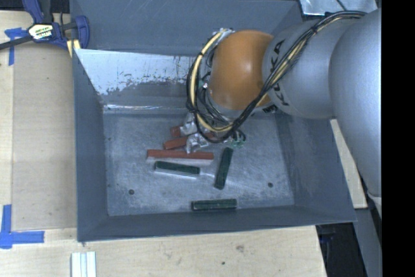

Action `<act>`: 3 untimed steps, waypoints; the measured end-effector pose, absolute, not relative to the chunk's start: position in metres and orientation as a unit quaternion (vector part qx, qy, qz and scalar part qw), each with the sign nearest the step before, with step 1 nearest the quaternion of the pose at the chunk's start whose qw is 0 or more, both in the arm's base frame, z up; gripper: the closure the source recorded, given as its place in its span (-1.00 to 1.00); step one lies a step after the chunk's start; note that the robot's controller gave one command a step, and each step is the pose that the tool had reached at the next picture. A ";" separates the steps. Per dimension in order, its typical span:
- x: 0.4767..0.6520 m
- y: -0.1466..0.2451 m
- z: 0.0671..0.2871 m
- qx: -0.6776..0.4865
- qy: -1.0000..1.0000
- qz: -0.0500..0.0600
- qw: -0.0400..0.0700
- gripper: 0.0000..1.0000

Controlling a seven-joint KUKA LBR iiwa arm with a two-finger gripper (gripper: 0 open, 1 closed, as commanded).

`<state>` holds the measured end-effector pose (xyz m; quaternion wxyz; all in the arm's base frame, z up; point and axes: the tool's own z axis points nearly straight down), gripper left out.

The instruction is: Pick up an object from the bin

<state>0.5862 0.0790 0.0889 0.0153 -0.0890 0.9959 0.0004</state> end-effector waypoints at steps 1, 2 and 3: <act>0.581 0.078 0.100 -0.089 0.996 0.000 0.004 1.00; 0.581 0.078 0.118 -0.089 0.996 0.000 0.002 1.00; 0.583 0.079 0.130 -0.089 0.996 0.000 0.004 1.00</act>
Offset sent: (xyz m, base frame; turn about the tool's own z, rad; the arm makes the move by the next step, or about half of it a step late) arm -0.0002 0.0000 0.0290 0.0000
